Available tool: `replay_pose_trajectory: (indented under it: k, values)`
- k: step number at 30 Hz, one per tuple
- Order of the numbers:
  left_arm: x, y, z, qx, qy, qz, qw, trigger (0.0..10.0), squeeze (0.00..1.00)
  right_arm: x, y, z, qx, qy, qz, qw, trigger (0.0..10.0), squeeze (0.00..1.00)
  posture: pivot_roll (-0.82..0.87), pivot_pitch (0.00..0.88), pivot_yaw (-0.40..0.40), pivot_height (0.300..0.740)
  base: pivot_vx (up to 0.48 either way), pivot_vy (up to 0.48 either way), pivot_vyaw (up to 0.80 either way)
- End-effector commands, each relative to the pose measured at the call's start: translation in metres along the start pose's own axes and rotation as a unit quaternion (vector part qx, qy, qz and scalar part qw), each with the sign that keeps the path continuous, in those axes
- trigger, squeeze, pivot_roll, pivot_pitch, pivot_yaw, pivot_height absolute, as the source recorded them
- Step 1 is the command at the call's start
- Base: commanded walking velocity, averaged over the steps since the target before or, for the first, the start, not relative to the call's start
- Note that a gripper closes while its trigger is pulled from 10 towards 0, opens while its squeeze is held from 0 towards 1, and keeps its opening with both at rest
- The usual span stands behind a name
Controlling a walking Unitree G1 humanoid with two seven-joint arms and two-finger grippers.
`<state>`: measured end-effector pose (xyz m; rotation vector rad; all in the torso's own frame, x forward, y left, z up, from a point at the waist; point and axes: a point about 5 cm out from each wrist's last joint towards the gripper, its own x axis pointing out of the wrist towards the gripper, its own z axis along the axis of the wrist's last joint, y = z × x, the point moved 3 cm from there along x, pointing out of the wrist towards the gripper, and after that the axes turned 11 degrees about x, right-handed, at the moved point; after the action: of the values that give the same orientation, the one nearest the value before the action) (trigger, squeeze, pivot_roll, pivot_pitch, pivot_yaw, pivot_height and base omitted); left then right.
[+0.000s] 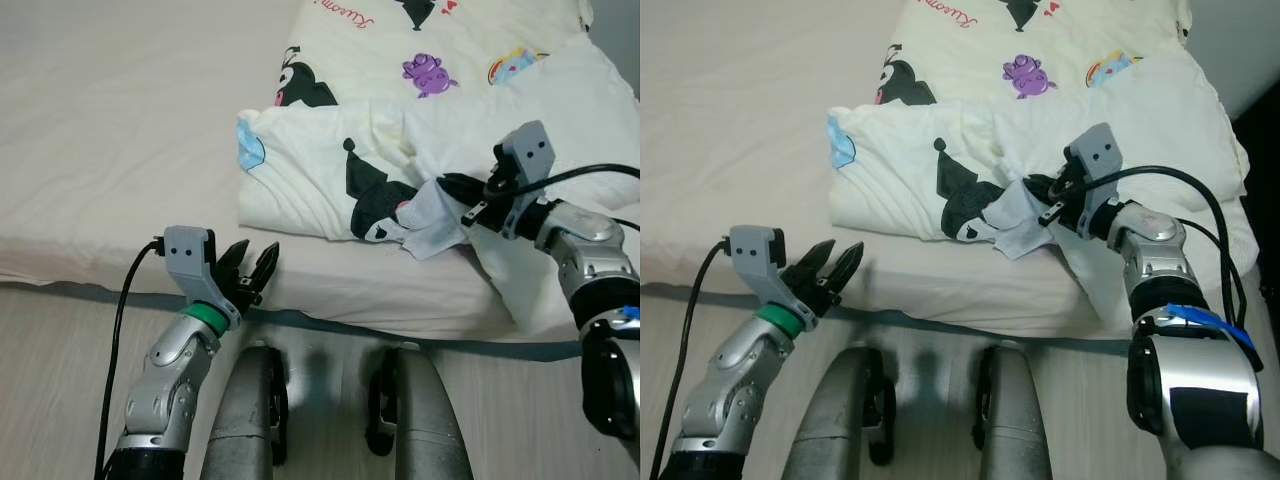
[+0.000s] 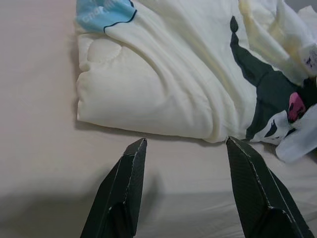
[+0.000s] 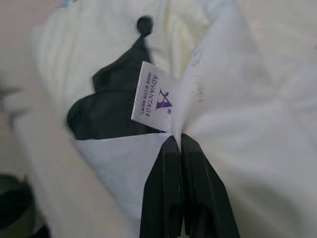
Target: Clean up the room
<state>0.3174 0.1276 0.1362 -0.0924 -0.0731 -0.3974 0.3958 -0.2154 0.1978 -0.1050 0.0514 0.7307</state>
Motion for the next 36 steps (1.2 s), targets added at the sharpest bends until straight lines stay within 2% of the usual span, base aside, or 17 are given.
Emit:
replay_pose_trajectory:
  k: [1,7,9,10,12,15,16,19,22,25,28,30,31,33,34,35,36]
  values:
    - [-0.003,0.000,-0.010,-0.010,0.015,0.000,1.000,10.0,0.00,-0.007,0.004,-0.012,0.006,0.021,0.025,0.999,0.0,0.00,0.10,0.298,0.066,0.628,0.000,0.000,0.00]
    - [-0.002,-0.001,-0.009,-0.011,0.012,-0.001,1.000,10.0,0.00,-0.013,0.013,-0.018,0.004,0.034,0.063,0.997,0.0,0.00,0.10,0.294,0.069,0.628,0.000,0.000,0.00]
    - [0.001,0.000,-0.006,-0.010,0.005,0.004,1.000,10.0,0.00,-0.025,0.027,-0.026,0.004,0.051,0.106,0.993,0.0,0.00,0.09,0.290,0.073,0.628,0.000,0.000,0.00]
    - [0.001,0.000,-0.006,-0.010,0.005,0.004,1.000,10.0,0.00,-0.025,0.027,-0.026,0.004,0.051,0.106,0.993,0.0,0.00,0.09,0.290,0.073,0.628,0.000,0.000,0.00]
    - [0.002,0.005,-0.003,-0.009,-0.001,0.017,1.000,10.0,0.00,-0.034,0.043,-0.035,0.009,0.066,0.134,0.989,0.0,0.00,0.09,0.289,0.073,0.628,0.000,0.000,0.00]
    - [0.002,0.007,-0.003,-0.008,-0.002,0.025,1.000,10.0,0.00,-0.037,0.049,-0.038,0.013,0.071,0.143,0.987,0.0,0.00,0.09,0.290,0.073,0.628,0.000,0.000,0.00]
    - [0.001,0.012,-0.002,-0.006,-0.004,0.037,0.999,10.0,0.00,-0.041,0.057,-0.042,0.021,0.077,0.154,0.985,0.0,0.00,0.09,0.290,0.074,0.628,0.000,0.000,0.00]
    - [0.001,0.016,-0.001,-0.005,-0.007,0.047,0.999,10.0,0.00,-0.044,0.064,-0.045,0.028,0.081,0.164,0.983,0.0,0.00,0.09,0.290,0.074,0.628,0.000,0.000,0.00]
    - [0.000,0.028,0.002,-0.003,-0.011,0.077,0.997,10.0,0.00,-0.052,0.084,-0.051,0.045,0.095,0.194,0.975,0.0,0.00,0.10,0.291,0.078,0.628,0.000,0.000,0.00]
    - [-0.001,0.032,0.003,-0.001,-0.011,0.088,0.996,10.0,0.00,-0.053,0.089,-0.052,0.050,0.099,0.202,0.973,0.0,0.00,0.09,0.290,0.078,0.628,0.000,0.000,0.00]
    - [-0.002,0.042,0.005,0.005,-0.014,0.115,0.993,10.0,0.00,-0.057,0.104,-0.052,0.064,0.109,0.216,0.968,0.0,0.00,0.09,0.290,0.079,0.628,0.000,0.000,0.00]
    - [-0.002,0.042,0.005,0.005,-0.014,0.115,0.993,10.0,0.00,-0.057,0.104,-0.052,0.064,0.109,0.216,0.968,0.0,0.00,0.09,0.290,0.079,0.628,0.000,0.000,0.00]
    - [-0.002,0.046,0.006,0.006,-0.016,0.127,0.992,10.0,0.00,-0.059,0.112,-0.053,0.071,0.115,0.227,0.964,0.0,0.00,0.09,0.290,0.078,0.628,0.000,0.000,0.00]
    - [-0.002,0.046,0.006,0.006,-0.016,0.127,0.992,10.0,0.00,-0.059,0.112,-0.053,0.071,0.115,0.227,0.964,0.0,0.00,0.09,0.290,0.078,0.628,0.000,0.000,0.00]
    - [-0.003,0.050,0.007,0.007,-0.018,0.133,0.991,10.0,0.00,-0.061,0.122,-0.059,0.079,0.130,0.242,0.958,0.0,0.00,0.10,0.291,0.076,0.628,0.000,0.000,0.00]
    - [-0.003,0.050,0.007,0.007,-0.018,0.133,0.991,10.0,0.00,-0.061,0.122,-0.059,0.079,0.130,0.242,0.958,0.0,0.00,0.10,0.291,0.076,0.628,0.000,0.000,0.00]
    - [-0.003,0.051,0.007,0.007,-0.019,0.136,0.990,10.0,0.00,-0.067,0.132,-0.071,0.086,0.162,0.259,0.948,0.0,0.00,0.10,0.291,0.075,0.628,0.000,0.000,0.00]
